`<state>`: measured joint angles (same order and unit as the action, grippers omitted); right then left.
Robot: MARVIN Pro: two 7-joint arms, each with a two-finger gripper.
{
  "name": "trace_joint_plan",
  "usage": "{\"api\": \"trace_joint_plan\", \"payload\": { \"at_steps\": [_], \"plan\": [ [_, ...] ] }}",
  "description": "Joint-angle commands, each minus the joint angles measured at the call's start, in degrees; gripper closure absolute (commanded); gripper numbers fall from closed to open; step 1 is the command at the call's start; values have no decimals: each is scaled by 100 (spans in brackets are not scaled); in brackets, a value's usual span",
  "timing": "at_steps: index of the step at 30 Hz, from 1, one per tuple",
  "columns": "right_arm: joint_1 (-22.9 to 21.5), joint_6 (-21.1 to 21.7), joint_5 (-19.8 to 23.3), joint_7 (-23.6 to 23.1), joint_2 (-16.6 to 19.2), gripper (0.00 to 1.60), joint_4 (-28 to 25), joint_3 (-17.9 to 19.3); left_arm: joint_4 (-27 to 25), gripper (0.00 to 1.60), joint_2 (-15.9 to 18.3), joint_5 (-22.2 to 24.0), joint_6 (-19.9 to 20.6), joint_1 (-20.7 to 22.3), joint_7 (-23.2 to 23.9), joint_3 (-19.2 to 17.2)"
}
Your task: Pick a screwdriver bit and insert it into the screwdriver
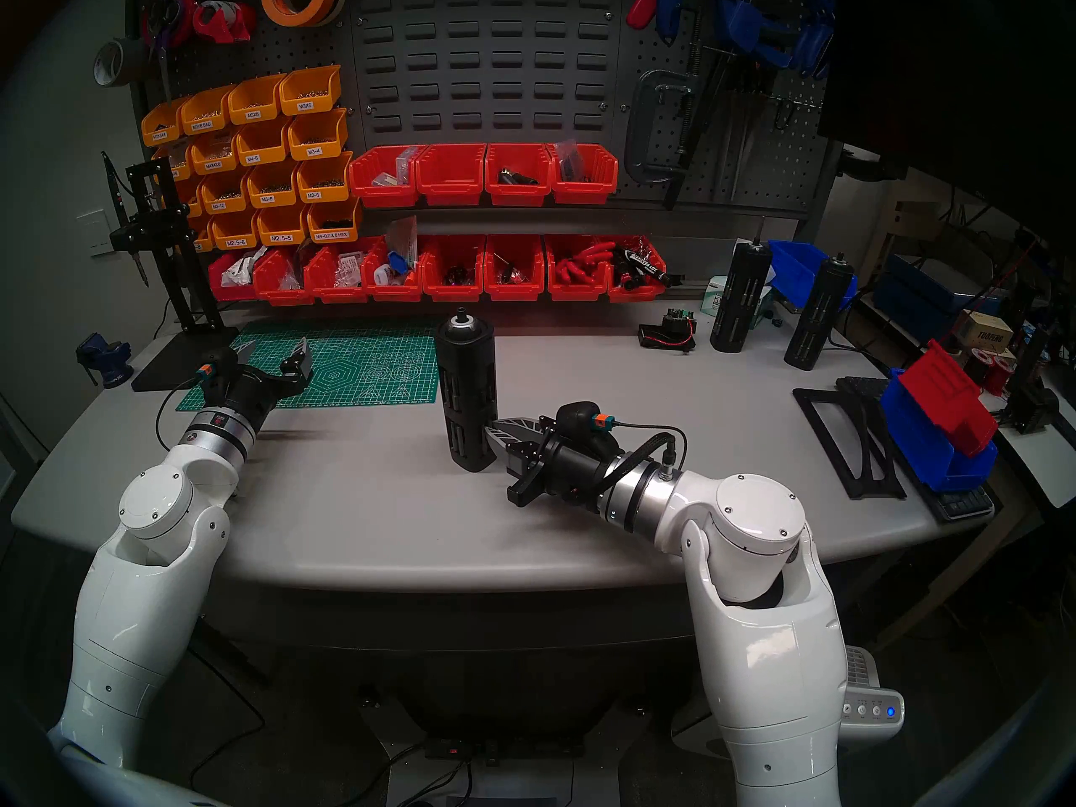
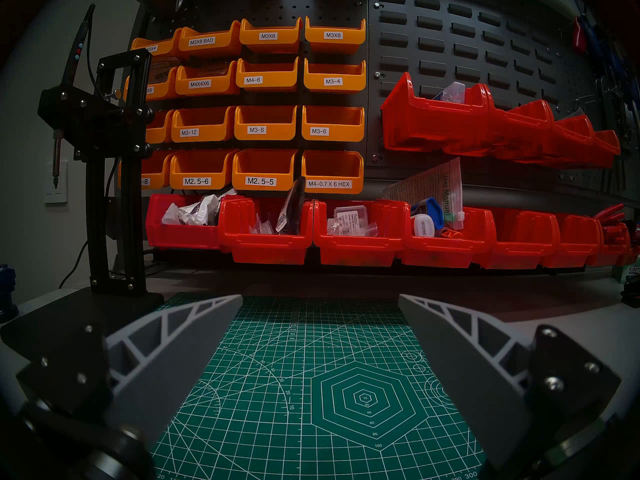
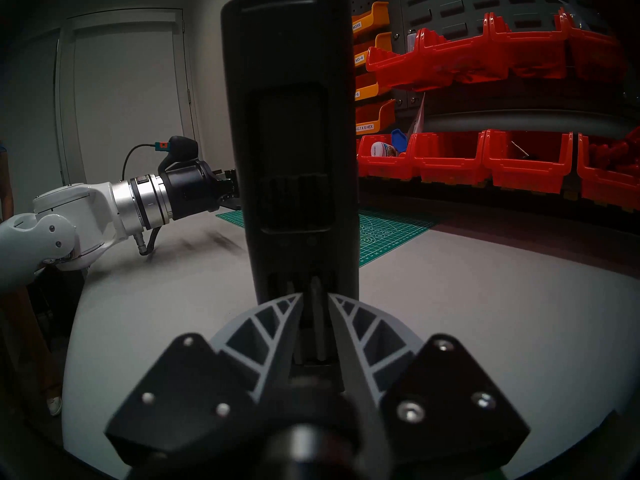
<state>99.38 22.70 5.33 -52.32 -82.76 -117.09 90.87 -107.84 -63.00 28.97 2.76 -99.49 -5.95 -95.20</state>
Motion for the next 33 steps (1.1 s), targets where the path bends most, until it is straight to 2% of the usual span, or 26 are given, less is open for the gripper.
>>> {"api": "trace_joint_plan", "payload": {
  "at_steps": [1, 20, 21, 23, 33],
  "plan": [
    [-178, -83, -123, 26, 55, 93, -133, -84, -153, 0, 4, 5, -83, 131, 1, -51],
    [-237, -128, -218, 113, -29, 95, -154, -112, -153, 0, 4, 5, -82, 131, 1, -51],
    [-241, -132, -210, 112, -28, 104, -152, -112, -153, 0, 4, 5, -82, 131, 1, -51],
    [-241, -135, -207, 114, -31, 105, -152, -111, -153, 0, 4, 5, -82, 131, 1, -51],
    [-256, -169, -187, 103, -44, 102, -149, -103, -153, 0, 4, 5, -82, 131, 1, -51]
  ]
}}
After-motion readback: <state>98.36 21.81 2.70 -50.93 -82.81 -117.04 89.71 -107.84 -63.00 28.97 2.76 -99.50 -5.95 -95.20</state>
